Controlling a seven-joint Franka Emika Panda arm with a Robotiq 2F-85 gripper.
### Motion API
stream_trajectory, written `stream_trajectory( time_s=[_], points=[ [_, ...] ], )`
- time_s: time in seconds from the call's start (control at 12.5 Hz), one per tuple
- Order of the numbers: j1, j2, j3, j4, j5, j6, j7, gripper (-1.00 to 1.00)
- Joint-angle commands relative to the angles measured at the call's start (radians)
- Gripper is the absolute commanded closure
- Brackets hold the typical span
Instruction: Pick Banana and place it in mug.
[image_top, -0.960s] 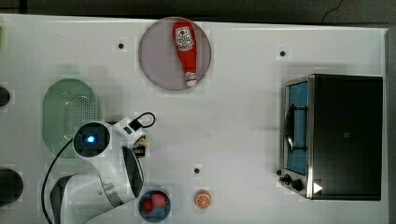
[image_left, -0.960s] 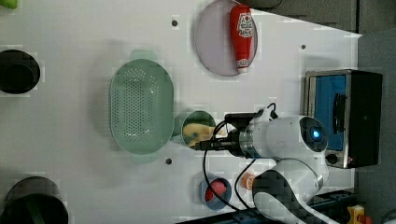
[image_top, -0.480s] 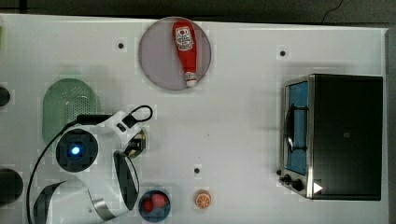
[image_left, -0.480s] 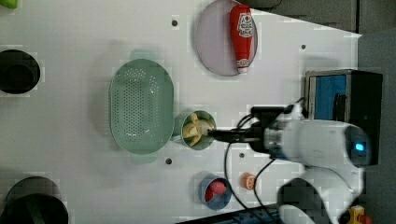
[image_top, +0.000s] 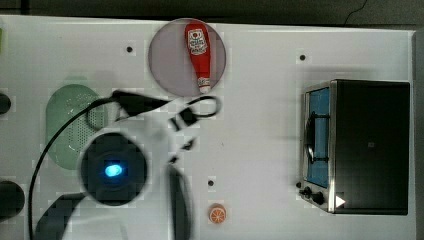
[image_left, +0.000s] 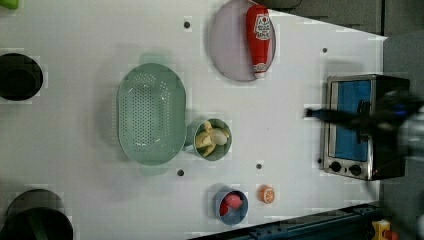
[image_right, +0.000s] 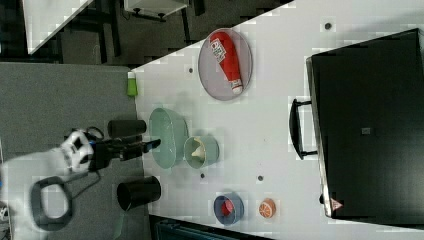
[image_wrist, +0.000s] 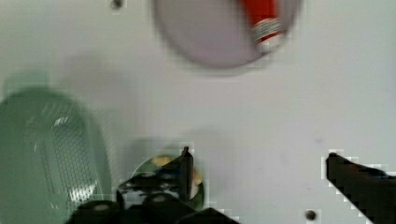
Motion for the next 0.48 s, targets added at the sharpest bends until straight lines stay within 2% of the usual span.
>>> stream_trajectory(
  time_s=[0.08,0.24,0.48],
  points=[
    [-0.062,-0.029,-0.132,0.091,-0.001,-0.211,0.036,-1.00],
    [-0.064,-0.021,-0.191,0.213,-0.004,-0.344,0.036,-1.00],
    [-0.065,-0.007,-0.217,0.335,-0.102,-0.405,0.036,-1.00]
  ],
)
